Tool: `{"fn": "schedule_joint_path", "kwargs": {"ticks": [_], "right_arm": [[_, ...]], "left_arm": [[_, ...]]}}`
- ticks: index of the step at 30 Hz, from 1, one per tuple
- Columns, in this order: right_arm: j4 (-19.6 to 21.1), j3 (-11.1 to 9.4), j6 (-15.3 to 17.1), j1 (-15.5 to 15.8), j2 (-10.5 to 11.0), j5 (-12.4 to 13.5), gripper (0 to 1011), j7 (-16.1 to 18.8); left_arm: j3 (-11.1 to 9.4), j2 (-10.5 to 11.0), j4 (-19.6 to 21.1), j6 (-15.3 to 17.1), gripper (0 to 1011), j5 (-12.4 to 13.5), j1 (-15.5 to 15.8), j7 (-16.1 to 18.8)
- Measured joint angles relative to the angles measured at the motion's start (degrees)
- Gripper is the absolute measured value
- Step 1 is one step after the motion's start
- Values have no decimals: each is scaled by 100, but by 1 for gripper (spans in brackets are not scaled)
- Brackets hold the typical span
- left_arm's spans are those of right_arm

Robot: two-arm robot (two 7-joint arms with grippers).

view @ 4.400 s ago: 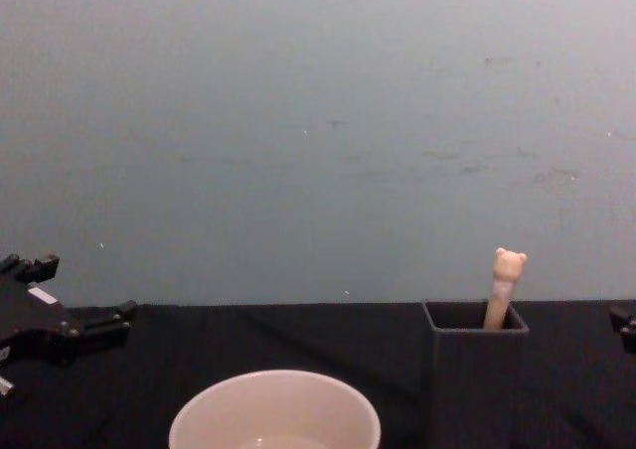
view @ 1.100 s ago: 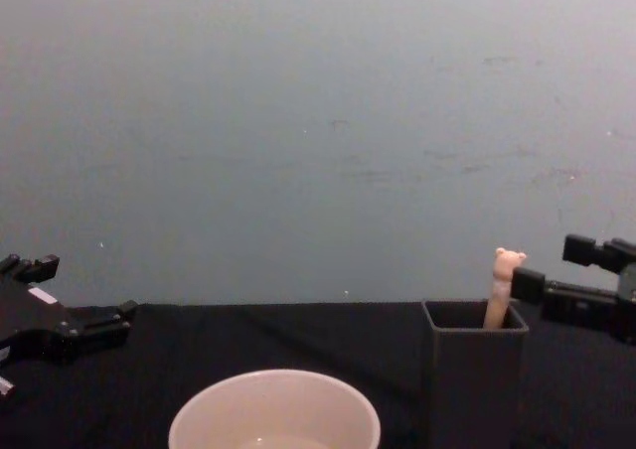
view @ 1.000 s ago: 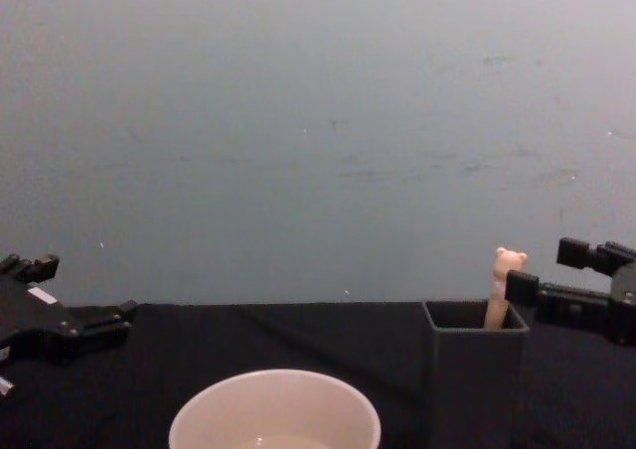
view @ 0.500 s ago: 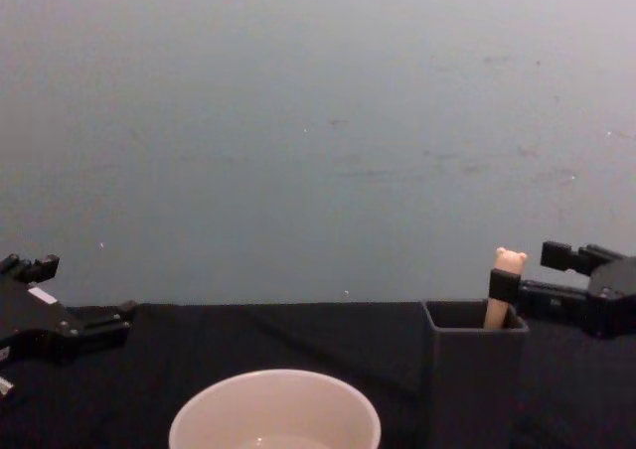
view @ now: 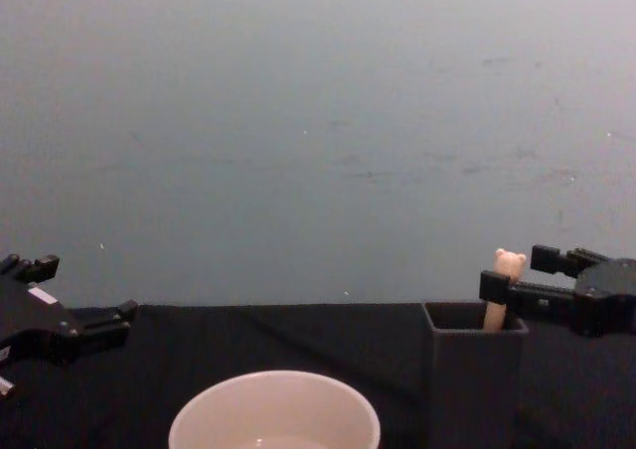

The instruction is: Pick up the stirring spoon with one hand, stir inside the cup, then place it back in its original position.

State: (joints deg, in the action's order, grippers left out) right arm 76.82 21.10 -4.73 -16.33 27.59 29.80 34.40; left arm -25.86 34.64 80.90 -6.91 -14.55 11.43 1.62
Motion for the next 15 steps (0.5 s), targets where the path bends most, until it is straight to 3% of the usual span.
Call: {"fn": "schedule_joint_path", "kwargs": {"ticks": [15], "right_arm": [[-117,59,49,-101,-31,51,1000,26]], "left_arm": [[0,0,0,0,1001,0,0,0]]}}
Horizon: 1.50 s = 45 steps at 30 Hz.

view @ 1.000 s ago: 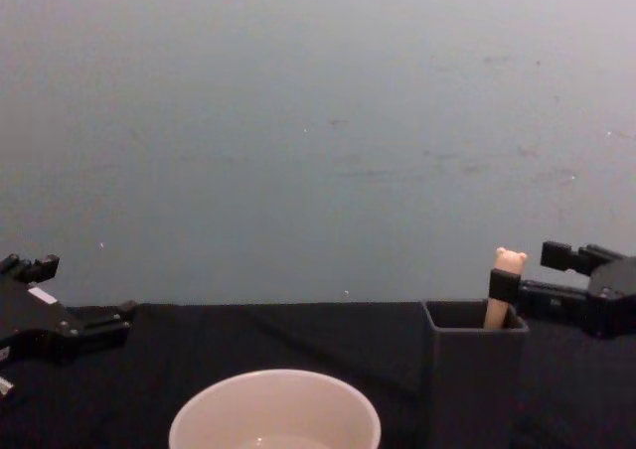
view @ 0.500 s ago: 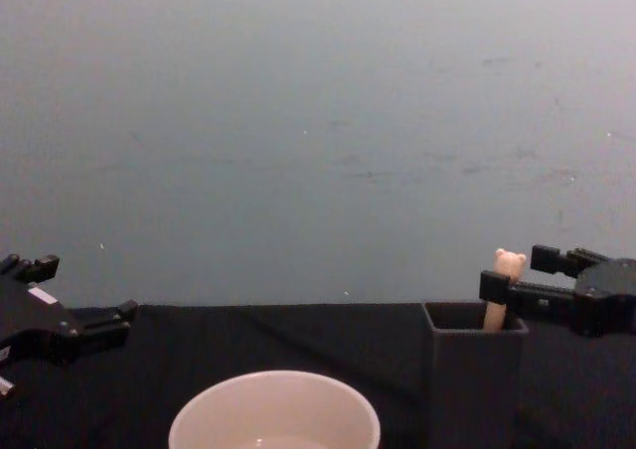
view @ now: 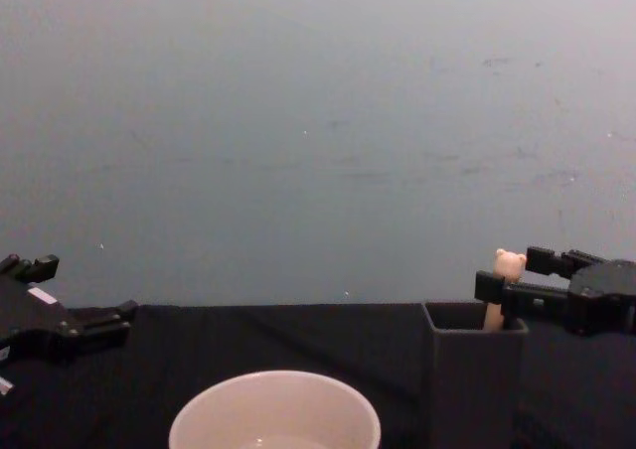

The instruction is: Pick up the stirring spoon with one hand, stir inside the cup, then place it back in its original position.

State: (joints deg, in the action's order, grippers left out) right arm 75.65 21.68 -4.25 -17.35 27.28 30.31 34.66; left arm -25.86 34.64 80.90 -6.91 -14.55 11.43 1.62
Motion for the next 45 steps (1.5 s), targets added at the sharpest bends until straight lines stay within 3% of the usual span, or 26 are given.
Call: {"fn": "schedule_joint_path", "kwargs": {"ticks": [23,30,45], "right_arm": [[-3,2,-3,-7,5,-4,1002,3],[1,-1,-6,-4,4,-5,874,1],[1,-1,-6,-2,4,-5,390,0]], "left_arm": [[0,0,0,0,1001,0,0,0],[0,0,0,0,1001,0,0,0],[0,0,0,0,1001,0,0,0]]}}
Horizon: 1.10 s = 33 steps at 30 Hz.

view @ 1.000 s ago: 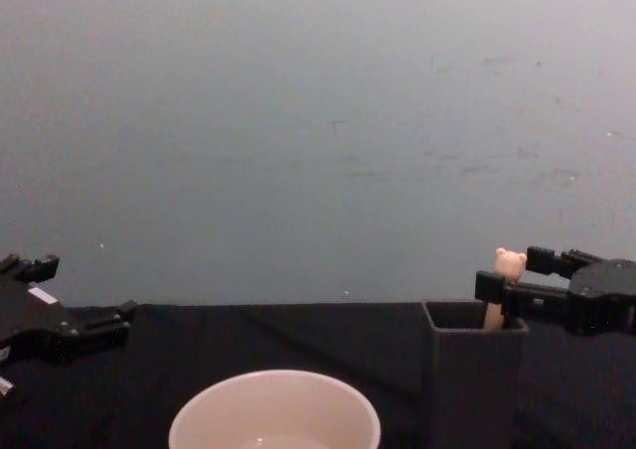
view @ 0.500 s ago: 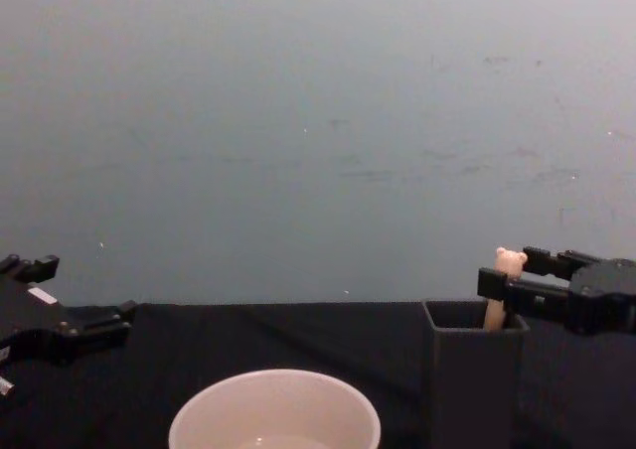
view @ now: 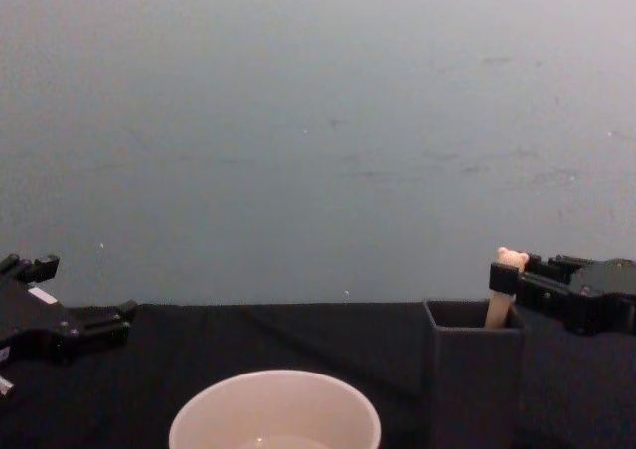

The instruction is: Pick up the stirring spoon with one hand, stir inside the cup, then place it back in its original position.

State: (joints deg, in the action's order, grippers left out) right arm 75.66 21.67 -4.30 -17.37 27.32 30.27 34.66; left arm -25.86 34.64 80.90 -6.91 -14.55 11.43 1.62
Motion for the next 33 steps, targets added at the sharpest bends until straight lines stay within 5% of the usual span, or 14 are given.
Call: {"fn": "schedule_joint_path", "kwargs": {"ticks": [6,33], "right_arm": [[0,0,0,0,0,1,217,0],[-14,9,-29,-12,13,1,215,47]], "left_arm": [[0,0,0,0,1001,0,0,0],[0,0,0,0,1001,0,0,0]]}}
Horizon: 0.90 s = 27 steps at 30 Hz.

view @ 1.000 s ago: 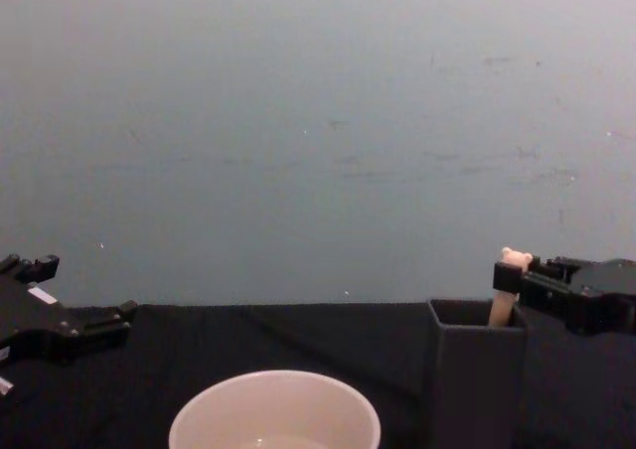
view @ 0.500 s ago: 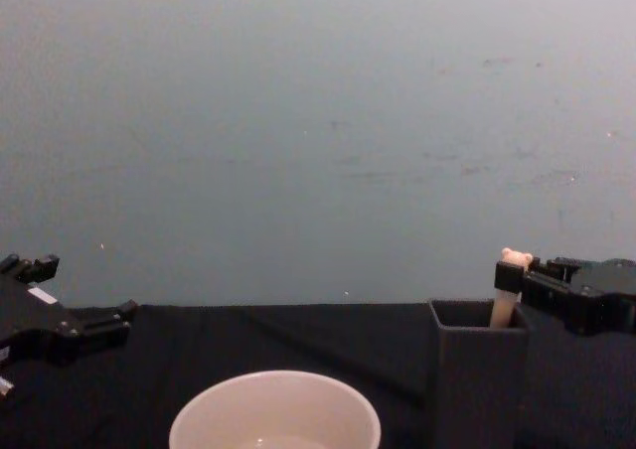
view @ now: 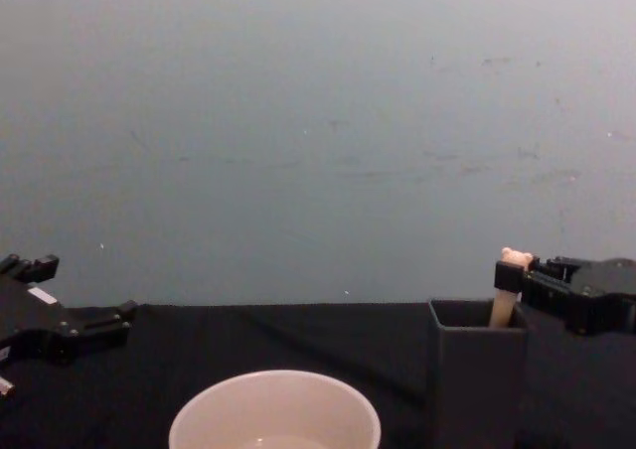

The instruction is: Pick up the stirring spoon with one hand, stir inside the cup, then place it back in its original position.

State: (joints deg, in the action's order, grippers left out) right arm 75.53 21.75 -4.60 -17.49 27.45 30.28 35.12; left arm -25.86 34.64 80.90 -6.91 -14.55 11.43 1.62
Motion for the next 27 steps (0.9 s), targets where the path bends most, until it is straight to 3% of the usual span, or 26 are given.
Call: {"fn": "schedule_joint_path", "kwargs": {"ticks": [27], "right_arm": [[532,-128,-9,46,225,531,214,204]], "left_arm": [[0,0,0,0,1001,0,0,0]]}}
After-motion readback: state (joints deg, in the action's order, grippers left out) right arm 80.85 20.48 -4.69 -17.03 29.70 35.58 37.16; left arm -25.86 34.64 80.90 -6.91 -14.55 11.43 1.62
